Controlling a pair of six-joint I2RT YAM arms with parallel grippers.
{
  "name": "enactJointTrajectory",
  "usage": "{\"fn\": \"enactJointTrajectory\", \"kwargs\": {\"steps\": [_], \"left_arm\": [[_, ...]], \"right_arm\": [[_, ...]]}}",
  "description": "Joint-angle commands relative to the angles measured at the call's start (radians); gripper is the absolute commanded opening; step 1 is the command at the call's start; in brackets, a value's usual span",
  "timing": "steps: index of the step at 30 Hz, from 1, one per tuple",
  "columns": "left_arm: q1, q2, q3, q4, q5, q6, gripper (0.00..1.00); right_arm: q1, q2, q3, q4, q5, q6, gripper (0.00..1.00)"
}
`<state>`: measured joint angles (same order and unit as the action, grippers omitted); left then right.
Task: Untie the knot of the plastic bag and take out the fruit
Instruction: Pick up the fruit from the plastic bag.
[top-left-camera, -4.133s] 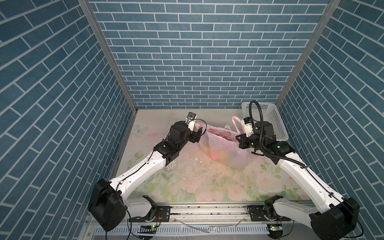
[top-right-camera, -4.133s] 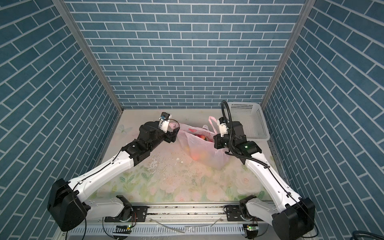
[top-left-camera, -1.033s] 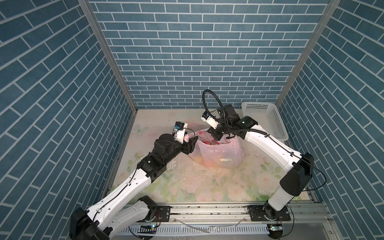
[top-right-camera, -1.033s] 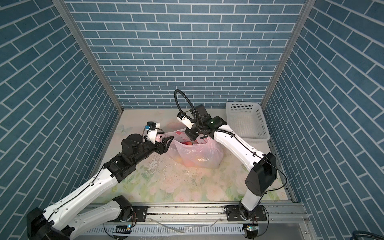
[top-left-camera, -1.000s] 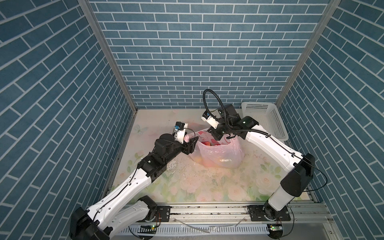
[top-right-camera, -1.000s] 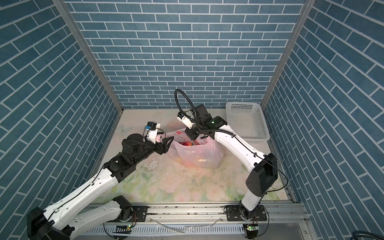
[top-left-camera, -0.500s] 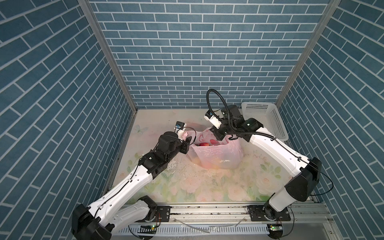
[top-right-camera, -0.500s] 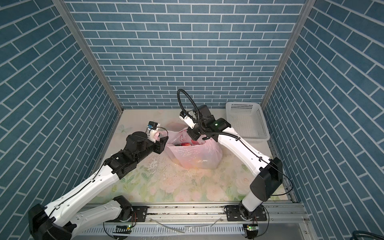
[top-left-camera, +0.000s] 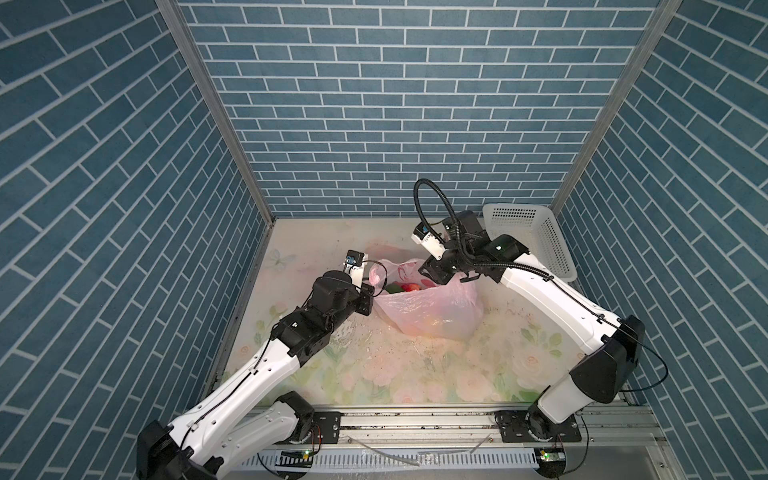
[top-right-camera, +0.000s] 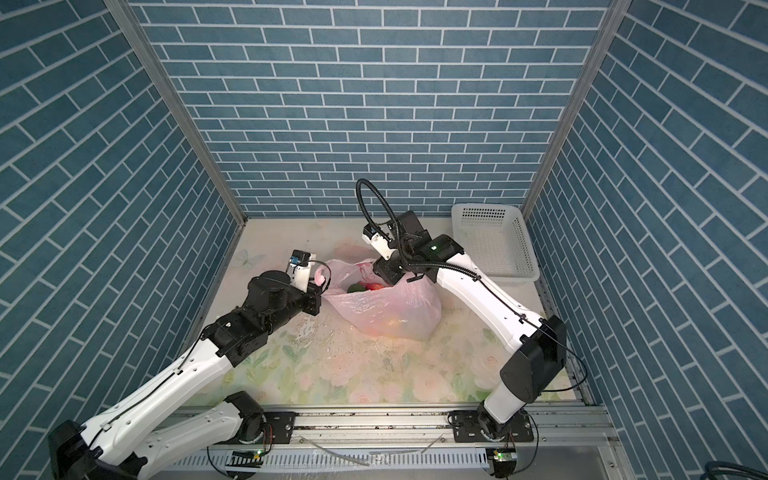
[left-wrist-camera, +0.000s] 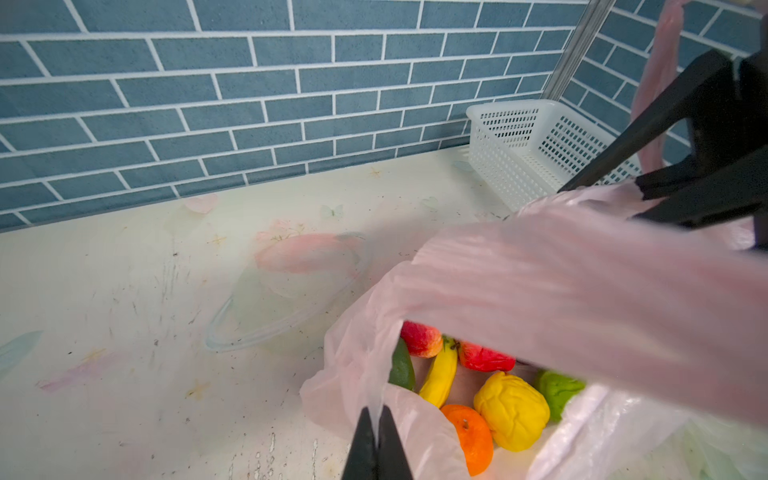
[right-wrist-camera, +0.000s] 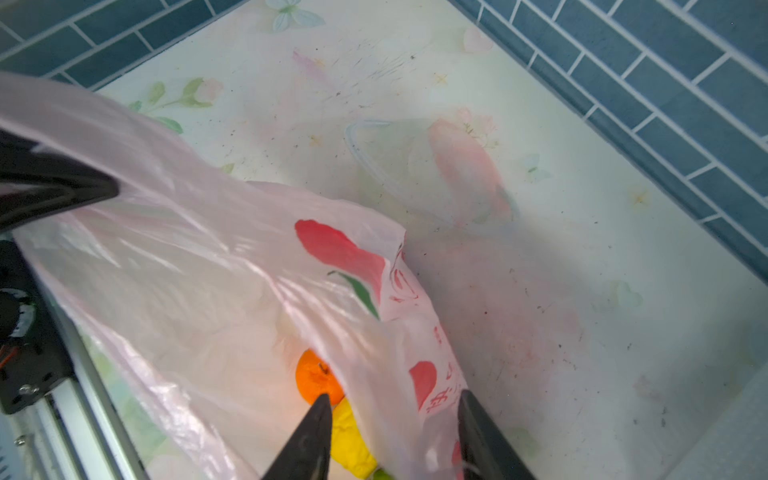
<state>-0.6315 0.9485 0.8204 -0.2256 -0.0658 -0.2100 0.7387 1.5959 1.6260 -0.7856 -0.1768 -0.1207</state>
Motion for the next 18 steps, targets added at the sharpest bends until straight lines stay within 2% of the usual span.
{"fn": "enactJointTrajectory", "kwargs": {"steps": [1, 8, 14, 18], "left_arm": [[-0.003, 0.003, 0.028, 0.030, 0.051, -0.037, 0.00], [-0.004, -0.015, 0.006, 0.067, 0.089, -0.081, 0.00], [-0.004, -0.025, -0.003, 0.078, 0.103, -0.101, 0.00], [-0.006, -0.045, -0.031, 0.097, 0.107, -0.122, 0.00]], "right_arm": [[0.004, -0.090, 0.039, -0.126, -0.101, 0.080, 0.56], [0.056, -0.175, -0.005, -0.097, -0.183, 0.212, 0.60], [0.090, -0.120, -0.023, 0.001, -0.240, 0.304, 0.60], [0.090, -0.056, -0.065, 0.104, -0.206, 0.351, 0.58]]}}
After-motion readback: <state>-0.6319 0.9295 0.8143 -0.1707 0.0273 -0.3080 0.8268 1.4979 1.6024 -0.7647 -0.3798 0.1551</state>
